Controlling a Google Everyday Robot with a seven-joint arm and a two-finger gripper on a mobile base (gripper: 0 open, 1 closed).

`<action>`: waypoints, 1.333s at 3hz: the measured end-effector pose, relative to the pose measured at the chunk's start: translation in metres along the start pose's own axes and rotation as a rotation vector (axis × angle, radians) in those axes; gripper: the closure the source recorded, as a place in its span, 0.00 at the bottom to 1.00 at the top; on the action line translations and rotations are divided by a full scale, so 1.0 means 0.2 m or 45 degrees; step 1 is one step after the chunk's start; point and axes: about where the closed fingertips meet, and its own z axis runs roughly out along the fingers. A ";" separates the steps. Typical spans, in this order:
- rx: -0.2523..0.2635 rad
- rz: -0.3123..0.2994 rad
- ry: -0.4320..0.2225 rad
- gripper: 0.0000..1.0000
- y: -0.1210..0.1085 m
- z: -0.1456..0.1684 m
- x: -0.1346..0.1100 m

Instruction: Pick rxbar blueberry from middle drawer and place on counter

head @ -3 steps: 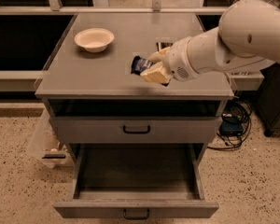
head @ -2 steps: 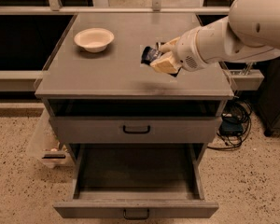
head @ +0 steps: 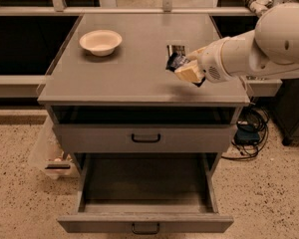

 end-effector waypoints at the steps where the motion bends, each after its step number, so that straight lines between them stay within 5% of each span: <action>1: 0.005 0.004 0.001 0.81 0.00 0.00 0.01; 4: 0.005 0.004 0.001 0.12 0.00 0.00 0.01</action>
Offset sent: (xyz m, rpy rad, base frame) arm 0.0005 -0.0007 -0.0013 0.0006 -0.0003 -0.0052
